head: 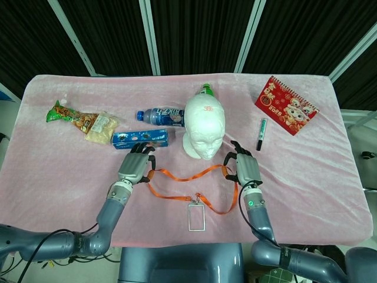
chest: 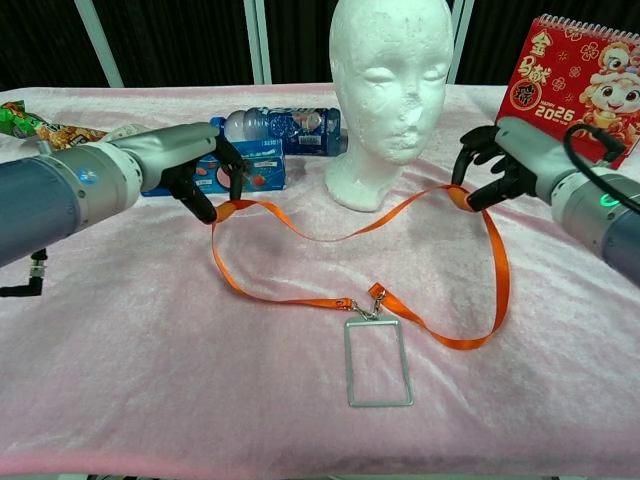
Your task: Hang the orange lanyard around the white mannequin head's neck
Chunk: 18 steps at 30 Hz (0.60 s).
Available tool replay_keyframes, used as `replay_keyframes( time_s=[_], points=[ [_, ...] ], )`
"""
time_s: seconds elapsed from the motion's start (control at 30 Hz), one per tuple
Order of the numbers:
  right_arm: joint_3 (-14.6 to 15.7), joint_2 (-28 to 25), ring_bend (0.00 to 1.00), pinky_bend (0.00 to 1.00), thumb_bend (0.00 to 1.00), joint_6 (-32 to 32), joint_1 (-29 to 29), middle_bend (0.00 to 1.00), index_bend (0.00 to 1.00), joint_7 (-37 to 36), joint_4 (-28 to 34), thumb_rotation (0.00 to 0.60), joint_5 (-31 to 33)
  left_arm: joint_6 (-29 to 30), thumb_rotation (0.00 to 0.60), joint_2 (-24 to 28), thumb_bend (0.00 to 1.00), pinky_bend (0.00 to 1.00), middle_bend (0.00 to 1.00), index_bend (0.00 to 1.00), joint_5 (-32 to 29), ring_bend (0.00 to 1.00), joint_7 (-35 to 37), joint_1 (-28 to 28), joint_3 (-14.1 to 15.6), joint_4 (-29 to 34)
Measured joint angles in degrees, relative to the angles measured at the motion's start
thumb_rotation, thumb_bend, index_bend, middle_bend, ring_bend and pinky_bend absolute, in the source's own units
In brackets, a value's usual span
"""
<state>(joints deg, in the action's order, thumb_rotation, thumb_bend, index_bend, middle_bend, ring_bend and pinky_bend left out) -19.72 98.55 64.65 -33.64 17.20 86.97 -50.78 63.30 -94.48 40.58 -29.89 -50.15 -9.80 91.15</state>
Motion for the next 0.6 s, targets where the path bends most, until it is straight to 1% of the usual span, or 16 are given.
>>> replay_keyframes(
  time_s=[0.13, 0.3, 0.47, 0.6],
  points=[
    [0.47, -4.33, 0.19, 0.18, 0.45, 1.90, 2.34, 0.11, 0.69, -1.82, 5.60, 0.600, -2.54, -0.01, 0.600, 3.12, 0.49, 0.00, 0.17, 0.61, 4.97, 0.00, 2.96, 1.78, 1.41, 2.67],
    [0.74, -10.25, 0.19, 0.18, 0.45, 4.80, 5.46, 0.11, 0.69, -4.81, 12.68, 0.600, -6.52, -0.31, 0.600, 5.24, 0.49, 0.00, 0.17, 0.60, 10.37, 0.00, 7.03, 3.05, 1.79, 4.51],
    [0.14, -15.72, 0.19, 0.18, 0.45, 7.67, 8.04, 0.11, 0.69, -7.55, 18.51, 0.600, -9.78, -0.14, 0.600, 6.48, 0.49, 0.00, 0.17, 0.60, 16.59, 0.00, 13.16, 4.36, 1.44, 5.21],
    [-0.86, -19.86, 0.19, 0.18, 0.45, 8.98, 9.31, 0.11, 0.69, -8.62, 22.98, 0.600, -11.31, -0.49, 0.600, 7.43, 0.49, 0.00, 0.17, 0.60, 18.71, 0.00, 18.21, 5.05, 0.18, 6.20]
  ],
)
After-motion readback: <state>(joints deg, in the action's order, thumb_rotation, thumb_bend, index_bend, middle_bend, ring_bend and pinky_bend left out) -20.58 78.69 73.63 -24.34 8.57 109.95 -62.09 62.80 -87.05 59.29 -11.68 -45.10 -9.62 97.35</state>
